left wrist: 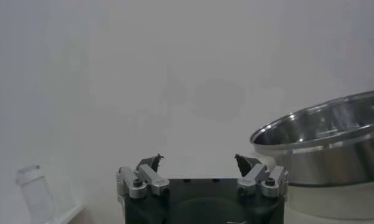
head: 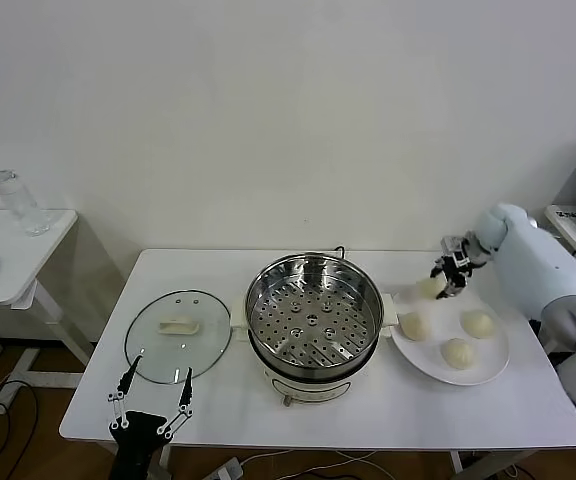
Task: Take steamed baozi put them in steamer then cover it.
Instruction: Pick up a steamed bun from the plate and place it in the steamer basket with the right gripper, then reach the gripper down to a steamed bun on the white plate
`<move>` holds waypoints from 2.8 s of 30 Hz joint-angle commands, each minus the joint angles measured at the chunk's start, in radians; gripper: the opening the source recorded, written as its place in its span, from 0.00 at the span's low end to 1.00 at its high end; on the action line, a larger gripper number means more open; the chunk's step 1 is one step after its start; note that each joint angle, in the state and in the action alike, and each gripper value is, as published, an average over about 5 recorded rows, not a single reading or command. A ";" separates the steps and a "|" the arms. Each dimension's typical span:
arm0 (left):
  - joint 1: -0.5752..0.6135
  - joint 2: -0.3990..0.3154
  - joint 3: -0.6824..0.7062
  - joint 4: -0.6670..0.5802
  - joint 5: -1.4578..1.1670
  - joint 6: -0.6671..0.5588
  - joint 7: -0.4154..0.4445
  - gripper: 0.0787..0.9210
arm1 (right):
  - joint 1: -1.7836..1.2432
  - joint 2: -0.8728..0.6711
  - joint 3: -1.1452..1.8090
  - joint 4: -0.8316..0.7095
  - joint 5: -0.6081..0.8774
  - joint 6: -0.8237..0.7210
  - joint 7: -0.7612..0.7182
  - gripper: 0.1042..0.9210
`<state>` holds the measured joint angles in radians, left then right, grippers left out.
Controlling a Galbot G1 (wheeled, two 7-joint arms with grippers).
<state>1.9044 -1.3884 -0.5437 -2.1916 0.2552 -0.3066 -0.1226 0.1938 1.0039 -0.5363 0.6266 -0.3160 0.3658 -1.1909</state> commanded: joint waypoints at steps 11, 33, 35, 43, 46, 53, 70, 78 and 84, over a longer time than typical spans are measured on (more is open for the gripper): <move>0.000 -0.003 0.010 0.003 0.000 -0.002 -0.001 0.88 | 0.366 0.055 -0.425 0.667 0.241 0.346 -0.123 0.68; 0.012 -0.012 -0.004 -0.018 -0.008 -0.029 -0.011 0.88 | 0.178 0.169 -0.457 0.560 0.039 0.183 -0.154 0.69; 0.011 -0.012 -0.007 -0.015 -0.008 -0.031 -0.011 0.88 | 0.172 0.183 -0.449 0.539 0.028 0.185 -0.151 0.68; 0.006 -0.011 -0.007 0.013 -0.004 -0.041 -0.013 0.88 | 0.151 0.217 -0.435 0.511 -0.006 0.183 -0.135 0.68; 0.007 -0.014 -0.007 0.012 -0.004 -0.043 -0.014 0.88 | 0.145 0.225 -0.435 0.500 -0.016 0.184 -0.127 0.70; 0.006 -0.017 -0.011 0.004 -0.005 -0.041 -0.016 0.88 | 0.131 0.217 -0.423 0.505 -0.028 0.178 -0.110 0.81; -0.009 -0.003 0.004 0.001 -0.006 -0.026 -0.015 0.88 | 0.346 -0.199 -0.385 0.581 0.464 -0.114 -0.278 0.88; -0.011 0.003 0.014 -0.005 -0.006 -0.024 -0.015 0.88 | 0.294 -0.352 -0.587 0.461 0.584 -0.303 -0.179 0.88; -0.012 0.001 0.018 -0.005 -0.006 -0.023 -0.015 0.88 | 0.218 -0.350 -0.681 0.450 0.564 -0.368 -0.020 0.88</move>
<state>1.8914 -1.3863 -0.5273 -2.1976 0.2482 -0.3293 -0.1379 0.4536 0.7634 -1.0777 1.1260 0.1551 0.1490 -1.3450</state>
